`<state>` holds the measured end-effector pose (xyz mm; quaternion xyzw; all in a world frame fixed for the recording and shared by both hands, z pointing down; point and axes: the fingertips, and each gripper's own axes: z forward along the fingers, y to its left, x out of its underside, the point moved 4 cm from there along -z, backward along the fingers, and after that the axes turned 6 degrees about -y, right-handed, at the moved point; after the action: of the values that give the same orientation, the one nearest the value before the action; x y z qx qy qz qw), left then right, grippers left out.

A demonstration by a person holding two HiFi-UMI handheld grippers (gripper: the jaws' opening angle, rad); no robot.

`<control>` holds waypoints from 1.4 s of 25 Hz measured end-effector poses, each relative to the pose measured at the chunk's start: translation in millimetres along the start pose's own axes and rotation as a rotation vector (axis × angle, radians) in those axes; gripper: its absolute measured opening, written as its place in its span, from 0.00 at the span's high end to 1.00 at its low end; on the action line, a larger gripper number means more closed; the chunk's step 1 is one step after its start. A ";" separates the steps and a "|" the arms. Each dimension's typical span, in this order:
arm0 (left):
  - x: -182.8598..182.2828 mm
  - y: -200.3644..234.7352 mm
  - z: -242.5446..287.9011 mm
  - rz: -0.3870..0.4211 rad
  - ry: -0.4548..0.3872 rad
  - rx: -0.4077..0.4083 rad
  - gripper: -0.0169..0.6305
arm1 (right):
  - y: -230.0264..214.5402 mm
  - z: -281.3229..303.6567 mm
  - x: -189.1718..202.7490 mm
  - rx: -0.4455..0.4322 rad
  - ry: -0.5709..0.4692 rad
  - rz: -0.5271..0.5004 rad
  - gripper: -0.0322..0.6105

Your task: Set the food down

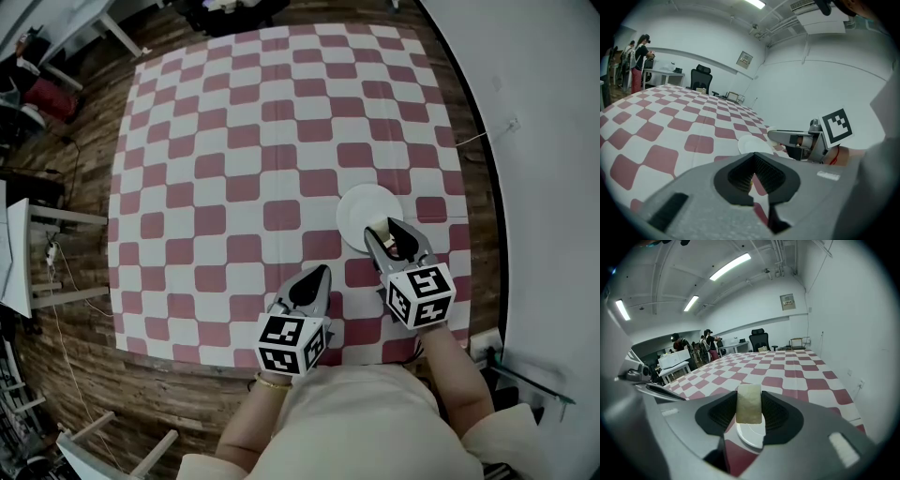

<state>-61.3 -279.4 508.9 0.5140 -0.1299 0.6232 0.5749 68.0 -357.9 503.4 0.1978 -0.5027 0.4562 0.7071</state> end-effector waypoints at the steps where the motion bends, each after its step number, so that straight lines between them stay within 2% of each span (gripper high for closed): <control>1: 0.6 1.4 1.0 -0.002 0.003 -0.001 0.97 | -0.5 2.4 0.9 0.001 0.004 -0.001 0.68; 35: 15.8 15.5 24.3 -0.028 0.071 -0.004 0.97 | -29.0 52.2 47.8 0.070 0.234 -0.041 0.68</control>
<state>-59.6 -293.2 538.6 0.4923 -0.1037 0.6327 0.5887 68.5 -389.8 572.9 0.1783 -0.3963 0.4788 0.7628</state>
